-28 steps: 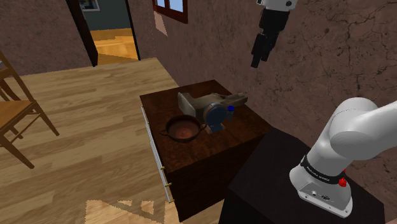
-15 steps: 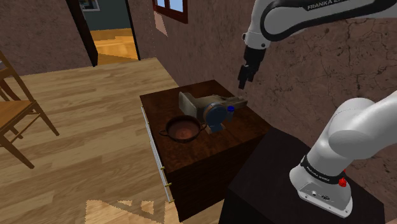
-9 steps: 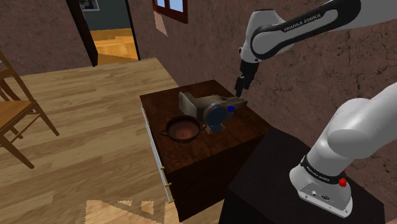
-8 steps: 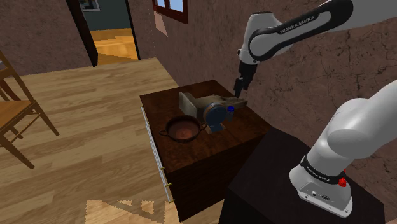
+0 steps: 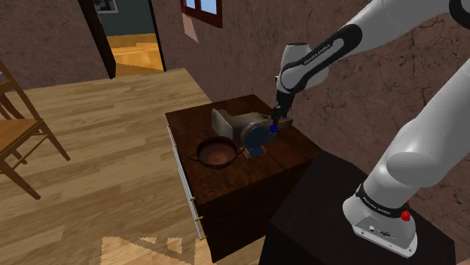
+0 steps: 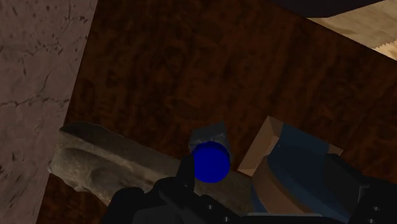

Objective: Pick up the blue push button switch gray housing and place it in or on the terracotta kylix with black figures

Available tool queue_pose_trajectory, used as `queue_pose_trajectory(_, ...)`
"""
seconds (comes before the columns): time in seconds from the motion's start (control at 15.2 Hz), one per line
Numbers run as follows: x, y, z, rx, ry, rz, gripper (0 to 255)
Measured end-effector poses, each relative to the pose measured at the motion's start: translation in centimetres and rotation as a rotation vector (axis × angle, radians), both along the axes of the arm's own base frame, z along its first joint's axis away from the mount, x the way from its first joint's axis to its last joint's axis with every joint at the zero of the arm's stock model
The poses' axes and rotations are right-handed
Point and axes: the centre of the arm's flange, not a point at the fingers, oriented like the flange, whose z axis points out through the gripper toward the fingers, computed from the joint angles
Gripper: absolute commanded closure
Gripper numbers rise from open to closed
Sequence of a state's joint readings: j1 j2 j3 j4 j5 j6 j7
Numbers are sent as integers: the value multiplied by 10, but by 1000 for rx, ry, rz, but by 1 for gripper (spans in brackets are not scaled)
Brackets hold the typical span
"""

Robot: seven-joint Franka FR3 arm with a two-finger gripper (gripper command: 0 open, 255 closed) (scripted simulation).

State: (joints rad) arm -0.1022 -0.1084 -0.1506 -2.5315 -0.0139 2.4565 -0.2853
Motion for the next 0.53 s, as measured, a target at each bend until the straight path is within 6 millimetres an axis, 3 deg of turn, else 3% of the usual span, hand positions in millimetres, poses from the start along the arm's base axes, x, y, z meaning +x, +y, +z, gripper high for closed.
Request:
queue_pose_trajectory(0.4, 26, -32, -56, -10, 5, 0, 0)
queue_pose_trajectory(0.53, 28, -33, -70, -11, 5, 0, 0)
